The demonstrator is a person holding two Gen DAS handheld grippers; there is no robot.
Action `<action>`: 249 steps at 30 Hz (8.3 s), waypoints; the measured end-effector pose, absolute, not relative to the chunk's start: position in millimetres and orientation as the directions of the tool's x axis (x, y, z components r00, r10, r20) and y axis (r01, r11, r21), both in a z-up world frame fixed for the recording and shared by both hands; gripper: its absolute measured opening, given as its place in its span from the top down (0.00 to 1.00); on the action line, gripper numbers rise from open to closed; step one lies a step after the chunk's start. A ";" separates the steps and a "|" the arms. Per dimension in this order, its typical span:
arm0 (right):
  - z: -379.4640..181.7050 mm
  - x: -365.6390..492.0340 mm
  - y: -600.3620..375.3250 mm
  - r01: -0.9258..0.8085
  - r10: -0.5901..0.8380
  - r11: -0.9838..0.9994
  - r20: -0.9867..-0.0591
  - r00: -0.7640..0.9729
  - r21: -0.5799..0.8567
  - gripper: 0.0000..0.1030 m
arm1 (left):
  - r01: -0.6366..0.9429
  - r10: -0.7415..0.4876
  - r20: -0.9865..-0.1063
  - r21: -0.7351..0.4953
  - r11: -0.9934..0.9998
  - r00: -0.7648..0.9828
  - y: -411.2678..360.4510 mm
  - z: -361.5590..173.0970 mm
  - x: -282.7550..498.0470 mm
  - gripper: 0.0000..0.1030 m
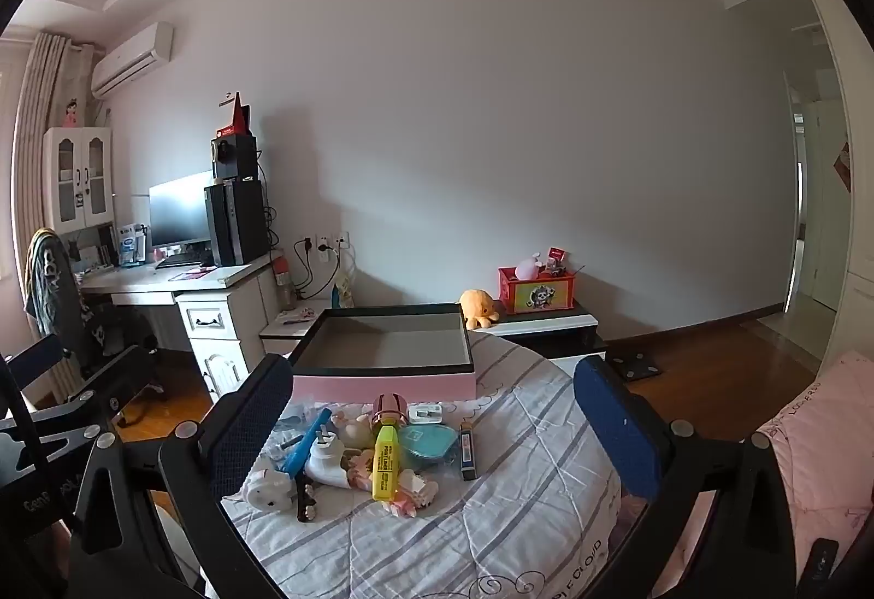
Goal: Organize rigid objects
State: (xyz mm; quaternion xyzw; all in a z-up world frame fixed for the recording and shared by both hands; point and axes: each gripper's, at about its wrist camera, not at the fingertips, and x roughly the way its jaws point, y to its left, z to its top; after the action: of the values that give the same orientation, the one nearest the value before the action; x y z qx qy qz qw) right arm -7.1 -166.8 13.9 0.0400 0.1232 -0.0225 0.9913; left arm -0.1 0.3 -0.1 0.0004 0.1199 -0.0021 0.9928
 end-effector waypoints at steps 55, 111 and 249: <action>26.0 -20.7 -158.6 0.060 -0.048 0.997 -0.231 0.972 0.044 0.00 | 0.008 -0.001 -0.239 0.028 1.000 0.971 2.0 13.4 -8.9 0.00; -122.4 106.7 -196.7 0.014 0.042 0.995 -0.544 0.838 0.097 0.00 | 0.075 -0.047 -0.614 0.021 0.997 0.788 10.3 -160.3 123.9 0.00; -21.6 118.9 -175.2 -0.071 0.091 0.995 -0.361 0.928 0.069 0.22 | 0.012 0.006 -0.357 0.048 0.999 0.934 -1.7 -36.5 133.7 0.00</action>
State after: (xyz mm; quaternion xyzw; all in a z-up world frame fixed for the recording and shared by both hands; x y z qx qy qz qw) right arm 118.9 -175.2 -21.6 0.0273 0.1849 0.0412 0.9815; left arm 133.7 -1.7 -36.5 0.0248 0.1816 -0.0016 0.9831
